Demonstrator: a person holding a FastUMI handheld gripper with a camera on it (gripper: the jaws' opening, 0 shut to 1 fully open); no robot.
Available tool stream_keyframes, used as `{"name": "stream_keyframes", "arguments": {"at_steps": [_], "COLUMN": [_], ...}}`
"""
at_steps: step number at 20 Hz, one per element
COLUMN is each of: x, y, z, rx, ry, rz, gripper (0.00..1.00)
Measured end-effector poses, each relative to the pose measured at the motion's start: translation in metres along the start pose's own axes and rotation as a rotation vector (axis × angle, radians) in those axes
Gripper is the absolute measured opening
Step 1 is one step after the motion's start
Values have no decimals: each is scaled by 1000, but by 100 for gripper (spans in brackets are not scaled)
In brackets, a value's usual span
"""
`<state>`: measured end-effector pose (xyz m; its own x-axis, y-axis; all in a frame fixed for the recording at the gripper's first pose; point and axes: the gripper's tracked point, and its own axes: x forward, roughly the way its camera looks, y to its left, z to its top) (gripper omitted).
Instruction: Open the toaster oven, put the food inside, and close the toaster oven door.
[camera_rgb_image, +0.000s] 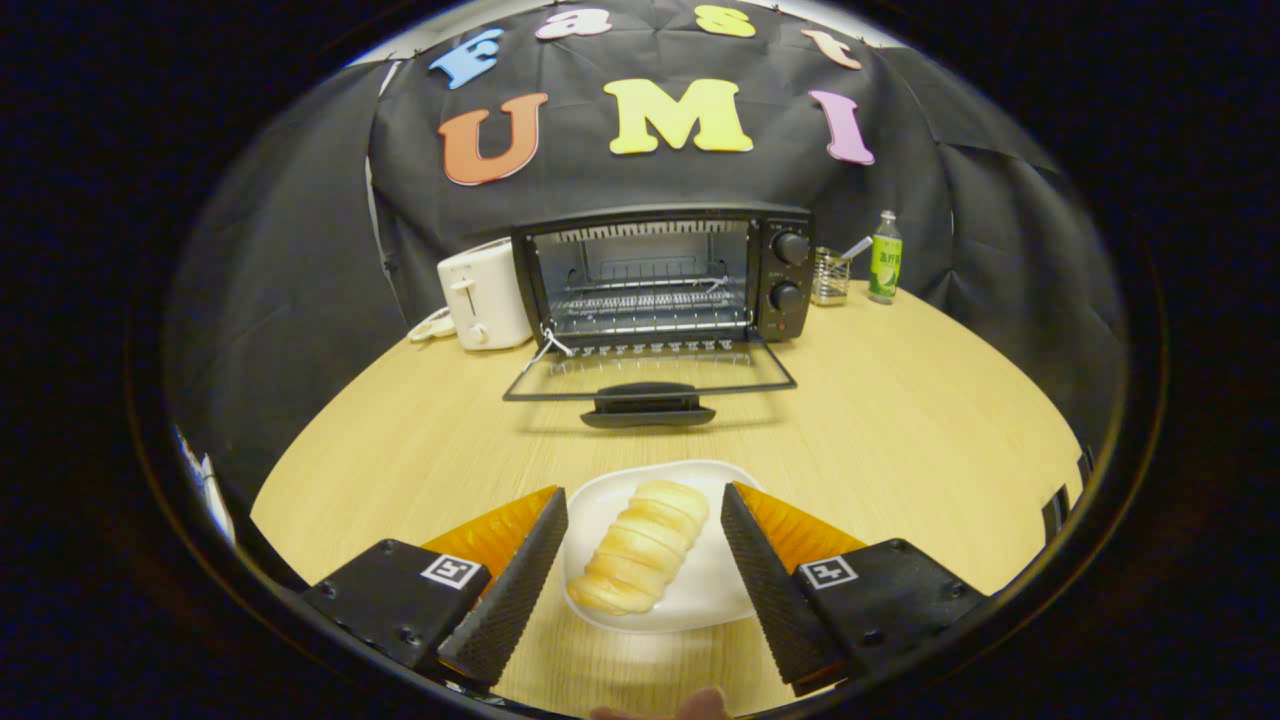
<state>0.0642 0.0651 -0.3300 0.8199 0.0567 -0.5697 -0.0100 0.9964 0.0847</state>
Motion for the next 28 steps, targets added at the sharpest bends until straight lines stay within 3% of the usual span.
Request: {"name": "stream_keyframes", "arguments": {"at_steps": [6, 9, 12, 13, 16, 17, 20, 28], "x": [13, 20, 22, 19, 20, 18, 9, -6], "y": [-2, -2, -1, -2, 0, 0, -3, 4], "z": [-21, -35, -30, -33, -32, -30, -11, 101], "rx": [71, 97, 97, 105, 120, 125, 120, 244], "ry": [66, 115, 78, 90, 79, 75, 20, -128], "rz": [-5, 1, 2, 5, 29, 29, 28, 119], "gripper": [98, 93, 71, 70, 43, 40, 29, 27]}}
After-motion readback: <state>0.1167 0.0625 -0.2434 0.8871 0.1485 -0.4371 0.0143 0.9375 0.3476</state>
